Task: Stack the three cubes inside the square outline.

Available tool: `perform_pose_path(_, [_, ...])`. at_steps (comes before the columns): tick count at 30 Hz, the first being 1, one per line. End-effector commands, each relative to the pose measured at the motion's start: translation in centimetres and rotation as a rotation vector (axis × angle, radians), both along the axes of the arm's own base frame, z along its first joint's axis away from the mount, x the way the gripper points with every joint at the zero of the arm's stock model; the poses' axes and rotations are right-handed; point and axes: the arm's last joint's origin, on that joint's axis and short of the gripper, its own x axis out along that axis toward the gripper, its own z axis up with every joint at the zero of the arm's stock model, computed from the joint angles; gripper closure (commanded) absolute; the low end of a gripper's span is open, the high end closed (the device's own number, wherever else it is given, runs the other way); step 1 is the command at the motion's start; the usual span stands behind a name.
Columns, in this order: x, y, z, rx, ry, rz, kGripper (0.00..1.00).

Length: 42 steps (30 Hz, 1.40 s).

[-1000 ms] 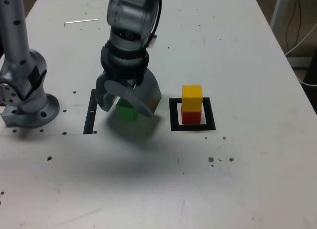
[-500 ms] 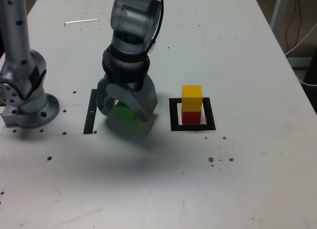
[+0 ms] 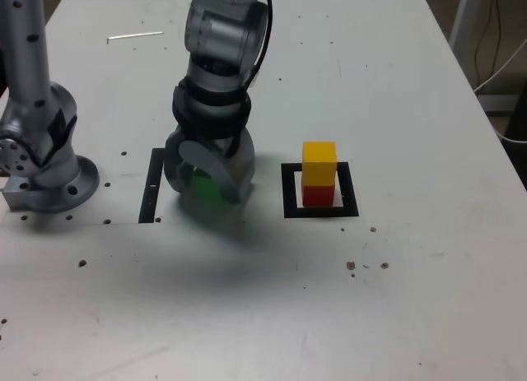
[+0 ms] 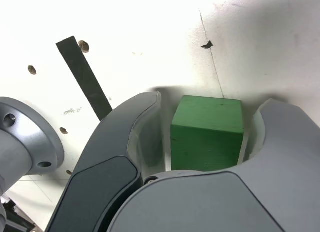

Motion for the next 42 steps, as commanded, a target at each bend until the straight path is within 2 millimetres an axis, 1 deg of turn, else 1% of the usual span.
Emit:
perform_pose_path(1, [0.0, 0.0, 0.0, 0.002, 0.006, 0.002, 0.74])
perform_pose_path(11, [0.0, 0.0, 0.1, 0.003, 0.009, 0.002, 0.74])
perform_pose_path(15, [0.0, 0.0, 0.6, 0.003, 0.012, 0.002, 0.74])
perform_pose_path(23, [0.4, 0.0, 3.1, 0.004, 0.007, 0.013, 0.74])
perform_pose_path(34, [2.3, -0.5, 7.3, -0.012, -0.022, 0.056, 0.74])
perform_pose_path(42, [3.4, -0.7, 9.1, -0.015, -0.056, 0.087, 0.74])
